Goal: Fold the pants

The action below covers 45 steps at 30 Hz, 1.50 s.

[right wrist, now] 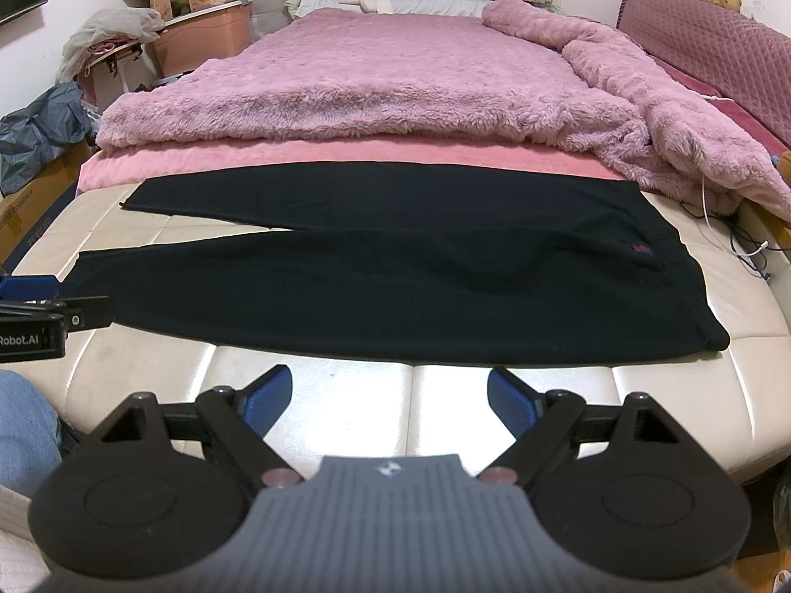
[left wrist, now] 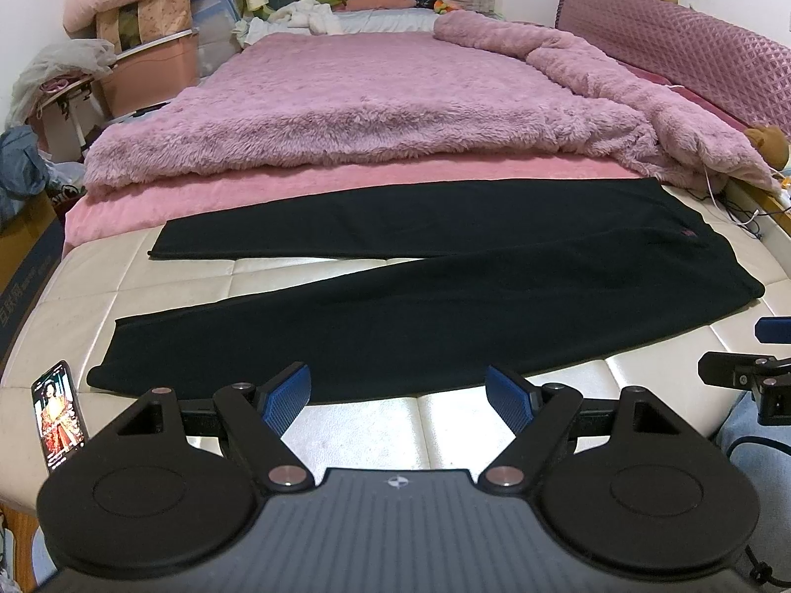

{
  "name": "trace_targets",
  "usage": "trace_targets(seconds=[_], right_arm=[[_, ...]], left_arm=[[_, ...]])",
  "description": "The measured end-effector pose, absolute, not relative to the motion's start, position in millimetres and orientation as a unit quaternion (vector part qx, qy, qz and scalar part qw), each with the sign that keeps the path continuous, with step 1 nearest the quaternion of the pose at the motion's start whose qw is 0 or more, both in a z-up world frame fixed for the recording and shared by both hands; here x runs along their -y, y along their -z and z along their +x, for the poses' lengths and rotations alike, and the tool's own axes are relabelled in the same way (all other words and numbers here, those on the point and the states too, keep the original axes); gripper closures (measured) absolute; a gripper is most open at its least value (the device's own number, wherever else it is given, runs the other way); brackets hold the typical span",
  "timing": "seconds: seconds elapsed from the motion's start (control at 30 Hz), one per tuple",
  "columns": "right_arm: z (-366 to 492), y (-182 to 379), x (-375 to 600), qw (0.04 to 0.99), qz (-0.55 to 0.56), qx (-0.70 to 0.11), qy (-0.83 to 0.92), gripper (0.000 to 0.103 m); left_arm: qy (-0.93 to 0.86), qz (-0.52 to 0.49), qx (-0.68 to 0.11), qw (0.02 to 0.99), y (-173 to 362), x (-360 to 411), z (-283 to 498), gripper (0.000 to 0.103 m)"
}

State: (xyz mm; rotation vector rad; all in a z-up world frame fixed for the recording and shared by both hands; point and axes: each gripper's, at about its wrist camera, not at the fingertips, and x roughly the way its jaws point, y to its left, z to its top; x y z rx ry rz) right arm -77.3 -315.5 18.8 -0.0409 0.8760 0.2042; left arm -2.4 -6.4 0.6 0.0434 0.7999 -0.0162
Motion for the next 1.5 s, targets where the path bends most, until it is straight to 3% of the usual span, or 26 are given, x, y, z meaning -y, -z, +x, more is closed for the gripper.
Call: trace_targets(seconds=[1.5], right_arm=[[-78.6,-18.7,311.8,0.9,-0.021,-0.423,-0.102,0.021]], left_arm=[[0.008,0.02,-0.389,0.921,-2.0,8.3,-3.6,0.009]])
